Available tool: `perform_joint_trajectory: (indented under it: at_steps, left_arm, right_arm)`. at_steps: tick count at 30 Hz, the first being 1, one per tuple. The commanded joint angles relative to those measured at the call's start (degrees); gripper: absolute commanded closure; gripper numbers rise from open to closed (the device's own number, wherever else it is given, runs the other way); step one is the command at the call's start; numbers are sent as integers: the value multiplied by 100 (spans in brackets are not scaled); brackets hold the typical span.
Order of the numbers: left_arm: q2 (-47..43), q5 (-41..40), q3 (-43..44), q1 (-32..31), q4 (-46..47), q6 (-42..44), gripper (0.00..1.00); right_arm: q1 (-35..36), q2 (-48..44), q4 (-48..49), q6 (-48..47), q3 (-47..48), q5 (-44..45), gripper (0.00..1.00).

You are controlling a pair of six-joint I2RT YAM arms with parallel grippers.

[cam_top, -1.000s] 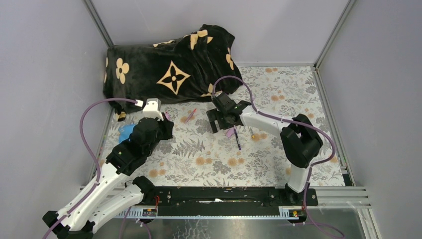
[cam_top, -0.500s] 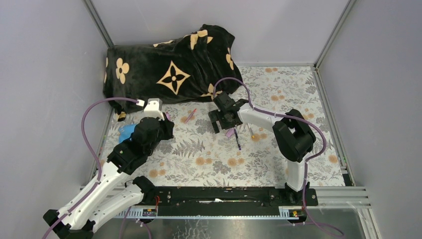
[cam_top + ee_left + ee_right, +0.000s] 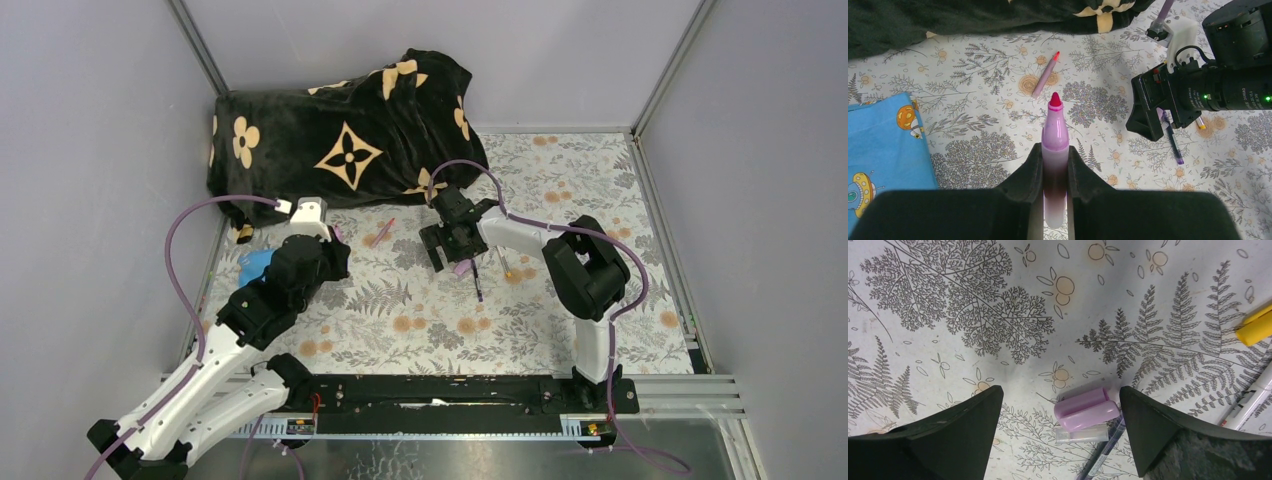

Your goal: Insert the pens into the pen caps

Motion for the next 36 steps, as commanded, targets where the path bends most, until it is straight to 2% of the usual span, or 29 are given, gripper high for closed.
perform_joint_trajectory:
  at_steps: [1,25,36]
  left_arm:
    - [15,-157,50,-8,106,104,100]
    - [-30,-127,46,3,89,104,100]
    - [30,-136,54,-11,88,96,100]
  right_arm:
    - [-33,-36,70,-90,-70,-397,6]
    - [26,-424,179,491,-763,-1282,9]
    - [545,-361,-70,568,-578,-1205,10]
